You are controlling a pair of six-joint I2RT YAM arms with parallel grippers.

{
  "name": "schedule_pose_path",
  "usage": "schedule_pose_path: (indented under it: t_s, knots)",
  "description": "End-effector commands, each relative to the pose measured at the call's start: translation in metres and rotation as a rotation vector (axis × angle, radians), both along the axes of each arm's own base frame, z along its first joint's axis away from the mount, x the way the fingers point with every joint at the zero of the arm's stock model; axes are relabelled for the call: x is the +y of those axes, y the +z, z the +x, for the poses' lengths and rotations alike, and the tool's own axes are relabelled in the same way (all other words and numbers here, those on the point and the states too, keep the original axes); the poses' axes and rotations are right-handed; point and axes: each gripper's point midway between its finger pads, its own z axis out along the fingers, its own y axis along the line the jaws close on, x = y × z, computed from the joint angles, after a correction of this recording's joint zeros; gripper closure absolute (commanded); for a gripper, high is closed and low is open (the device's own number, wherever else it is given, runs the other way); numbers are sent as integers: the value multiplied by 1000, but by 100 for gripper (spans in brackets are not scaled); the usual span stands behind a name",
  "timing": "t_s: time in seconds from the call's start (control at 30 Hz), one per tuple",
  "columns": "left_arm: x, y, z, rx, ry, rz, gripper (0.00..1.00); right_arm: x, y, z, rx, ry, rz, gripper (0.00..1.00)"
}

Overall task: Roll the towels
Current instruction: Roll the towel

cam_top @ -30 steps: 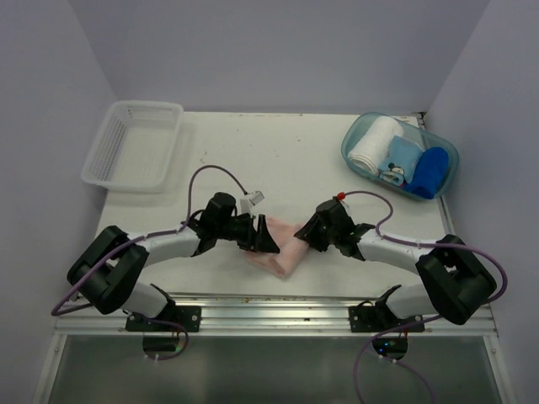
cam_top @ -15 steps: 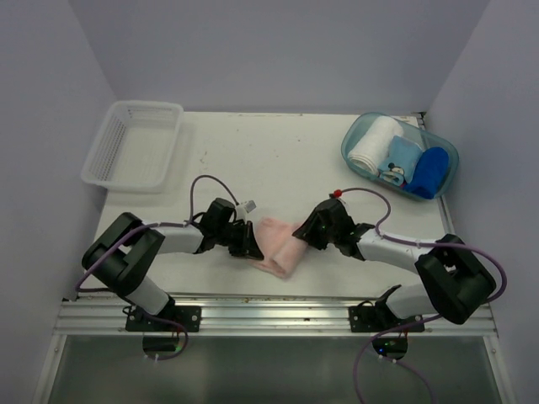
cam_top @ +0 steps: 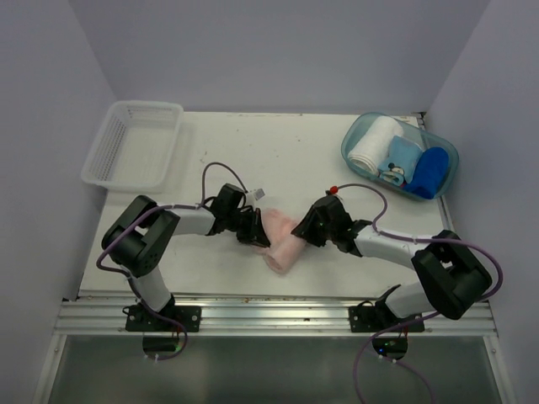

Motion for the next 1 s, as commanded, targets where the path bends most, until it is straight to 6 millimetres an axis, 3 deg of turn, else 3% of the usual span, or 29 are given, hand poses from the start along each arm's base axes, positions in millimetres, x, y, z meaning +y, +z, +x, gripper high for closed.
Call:
schedule_pose_path:
  t_s: [0.0, 0.2, 0.27, 0.3, 0.43, 0.6, 0.73, 0.97]
  knots:
    - [29, -27, 21, -60, 53, 151, 100, -1, 20, 6, -46, -1, -11, 70]
    - [38, -20, 32, -65, 52, 175, 97, 4, 19, 8, -29, 24, -27, 71]
    - [38, -12, 37, -91, 46, 179, 83, 4, 20, 10, -18, 24, -41, 71]
    - [39, -3, 40, -109, 52, 184, 68, 1, 17, 8, 0, 21, -66, 71]
    - [48, 27, 55, -213, 56, 241, 46, -7, 18, 10, 41, -8, -142, 71]
    - [52, 77, 70, -356, 64, 247, 43, -16, 13, 4, 105, -24, -225, 71]
    - [50, 99, 69, -445, 36, 243, 42, -13, 9, 2, 131, -17, -261, 71]
    - [6, 112, 21, -547, -162, 178, 36, -6, 2, 0, 179, -12, -305, 71]
